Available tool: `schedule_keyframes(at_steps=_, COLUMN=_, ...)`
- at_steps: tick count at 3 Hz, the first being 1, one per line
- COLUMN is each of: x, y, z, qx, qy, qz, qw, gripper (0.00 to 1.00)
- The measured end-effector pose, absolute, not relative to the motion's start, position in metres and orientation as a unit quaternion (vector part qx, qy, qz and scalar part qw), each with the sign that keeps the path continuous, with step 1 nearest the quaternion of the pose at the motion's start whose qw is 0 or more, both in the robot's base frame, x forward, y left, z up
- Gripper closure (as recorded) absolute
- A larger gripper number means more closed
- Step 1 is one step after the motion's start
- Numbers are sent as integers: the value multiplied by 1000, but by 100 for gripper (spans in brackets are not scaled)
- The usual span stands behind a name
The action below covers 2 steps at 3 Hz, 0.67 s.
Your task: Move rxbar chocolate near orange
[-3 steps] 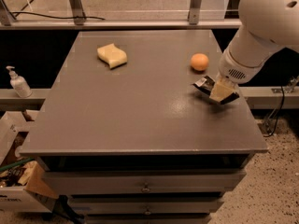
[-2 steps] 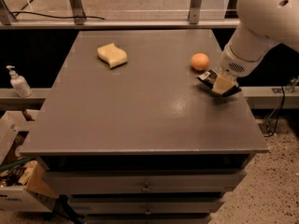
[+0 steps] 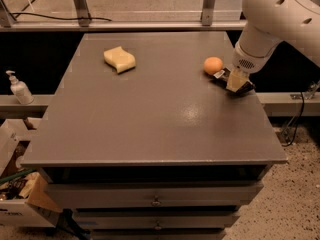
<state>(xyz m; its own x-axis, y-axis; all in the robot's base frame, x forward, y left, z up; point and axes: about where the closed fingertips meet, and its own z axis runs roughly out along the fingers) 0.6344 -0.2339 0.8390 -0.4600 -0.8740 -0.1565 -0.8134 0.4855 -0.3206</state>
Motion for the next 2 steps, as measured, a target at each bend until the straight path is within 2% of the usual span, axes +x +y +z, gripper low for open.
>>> schedule_keyframes(at_steps=2, x=652, y=-240, z=828, qx=-498, qy=849, qz=-107, qw=138, gripper=93)
